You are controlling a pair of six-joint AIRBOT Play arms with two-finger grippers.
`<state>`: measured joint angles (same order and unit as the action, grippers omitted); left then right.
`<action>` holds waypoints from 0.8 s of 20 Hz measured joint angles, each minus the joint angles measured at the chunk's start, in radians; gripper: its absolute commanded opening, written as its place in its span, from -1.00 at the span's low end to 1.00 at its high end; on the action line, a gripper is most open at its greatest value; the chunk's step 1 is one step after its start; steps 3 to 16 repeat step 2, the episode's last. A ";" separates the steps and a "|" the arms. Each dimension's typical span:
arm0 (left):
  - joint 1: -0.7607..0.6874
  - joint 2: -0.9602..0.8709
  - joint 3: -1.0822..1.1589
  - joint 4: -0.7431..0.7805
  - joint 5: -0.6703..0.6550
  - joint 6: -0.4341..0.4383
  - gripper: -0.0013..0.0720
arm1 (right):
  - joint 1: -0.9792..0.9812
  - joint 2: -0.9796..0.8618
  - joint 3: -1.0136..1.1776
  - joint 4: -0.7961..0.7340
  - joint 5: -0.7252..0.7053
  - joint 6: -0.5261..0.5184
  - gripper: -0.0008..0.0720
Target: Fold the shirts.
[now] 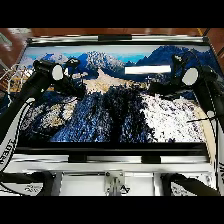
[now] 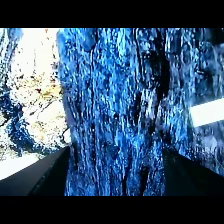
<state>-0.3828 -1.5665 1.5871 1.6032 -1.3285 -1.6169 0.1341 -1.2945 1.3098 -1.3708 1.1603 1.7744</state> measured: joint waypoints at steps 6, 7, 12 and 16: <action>0.000 0.000 0.000 0.001 0.000 0.000 0.97 | 0.000 0.000 0.000 0.000 0.000 0.000 0.86; 0.000 0.000 0.000 0.001 0.000 0.000 0.97 | 0.000 0.000 0.000 0.000 0.000 0.000 0.86; 0.000 0.000 0.000 0.001 0.000 0.000 0.97 | 0.000 0.000 0.000 0.000 0.000 0.000 0.86; 0.000 0.000 0.000 0.001 0.000 0.000 0.97 | 0.000 0.000 0.000 0.000 0.000 0.000 0.86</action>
